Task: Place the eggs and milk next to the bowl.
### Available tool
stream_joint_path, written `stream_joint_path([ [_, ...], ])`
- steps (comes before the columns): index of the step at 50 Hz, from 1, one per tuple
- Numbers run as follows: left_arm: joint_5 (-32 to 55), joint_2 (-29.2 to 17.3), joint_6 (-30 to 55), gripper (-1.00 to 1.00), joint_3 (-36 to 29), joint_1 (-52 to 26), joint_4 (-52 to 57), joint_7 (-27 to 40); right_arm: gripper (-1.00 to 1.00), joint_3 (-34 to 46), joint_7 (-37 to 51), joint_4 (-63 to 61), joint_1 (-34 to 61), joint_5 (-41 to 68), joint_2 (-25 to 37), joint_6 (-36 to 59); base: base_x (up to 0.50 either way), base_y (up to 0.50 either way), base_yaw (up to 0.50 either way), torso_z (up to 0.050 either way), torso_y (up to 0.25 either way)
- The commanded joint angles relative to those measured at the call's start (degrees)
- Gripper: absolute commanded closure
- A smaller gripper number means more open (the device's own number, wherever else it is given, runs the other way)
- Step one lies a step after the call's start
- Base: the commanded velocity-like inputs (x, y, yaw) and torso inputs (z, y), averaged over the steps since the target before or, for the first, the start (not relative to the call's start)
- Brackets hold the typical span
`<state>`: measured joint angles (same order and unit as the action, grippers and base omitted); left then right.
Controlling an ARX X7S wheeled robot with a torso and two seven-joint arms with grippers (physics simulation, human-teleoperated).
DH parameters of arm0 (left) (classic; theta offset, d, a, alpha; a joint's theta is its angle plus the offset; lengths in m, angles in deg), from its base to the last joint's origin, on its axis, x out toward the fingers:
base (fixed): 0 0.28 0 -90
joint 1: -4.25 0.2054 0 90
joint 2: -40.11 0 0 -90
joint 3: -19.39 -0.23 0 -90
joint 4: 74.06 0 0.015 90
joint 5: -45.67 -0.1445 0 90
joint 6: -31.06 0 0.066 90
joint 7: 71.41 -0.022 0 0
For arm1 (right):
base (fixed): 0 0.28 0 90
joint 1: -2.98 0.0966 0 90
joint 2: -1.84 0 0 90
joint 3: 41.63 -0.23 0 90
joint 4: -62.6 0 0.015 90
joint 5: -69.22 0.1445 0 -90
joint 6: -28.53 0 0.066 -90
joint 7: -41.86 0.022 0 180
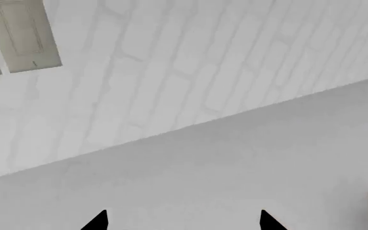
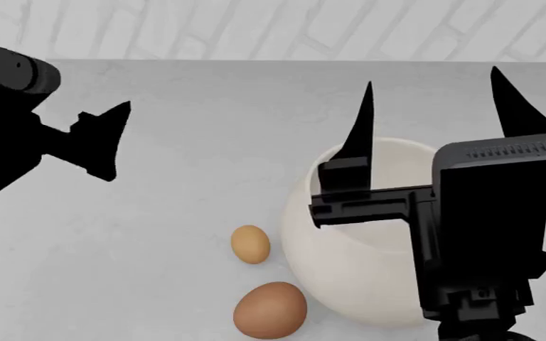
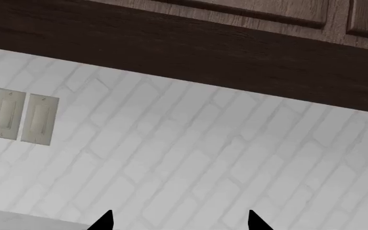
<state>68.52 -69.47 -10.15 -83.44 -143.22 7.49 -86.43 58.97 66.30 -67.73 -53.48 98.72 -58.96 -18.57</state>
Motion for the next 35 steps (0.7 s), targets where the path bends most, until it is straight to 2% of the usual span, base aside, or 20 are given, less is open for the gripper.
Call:
stream_joint_path([
  [1, -1.05, 2.52, 0.6, -1.0, 6.42, 1.48, 1.43, 10.96, -1.0, 0.59, -0.24, 0.83, 0.7, 0.01, -0.27, -0.21, 0.0, 0.0, 0.0, 0.0, 0.0],
  [13, -4.88, 2.11, -1.71, -1.0, 5.72, 2.04, -0.18, 15.47, -1.0, 0.1, -0.02, 0.48, 0.19, 0.41, -0.03, -0.4, 0.0, 0.0, 0.0, 0.0, 0.0],
  [35, -5.52, 0.78, -2.51, -1.0, 5.45, 3.06, -1.12, 15.99, -1.0, 1.29, 0.05, 0.97, 0.97, 0.32, -0.35, -0.39, 0.0, 0.0, 0.0, 0.0, 0.0],
])
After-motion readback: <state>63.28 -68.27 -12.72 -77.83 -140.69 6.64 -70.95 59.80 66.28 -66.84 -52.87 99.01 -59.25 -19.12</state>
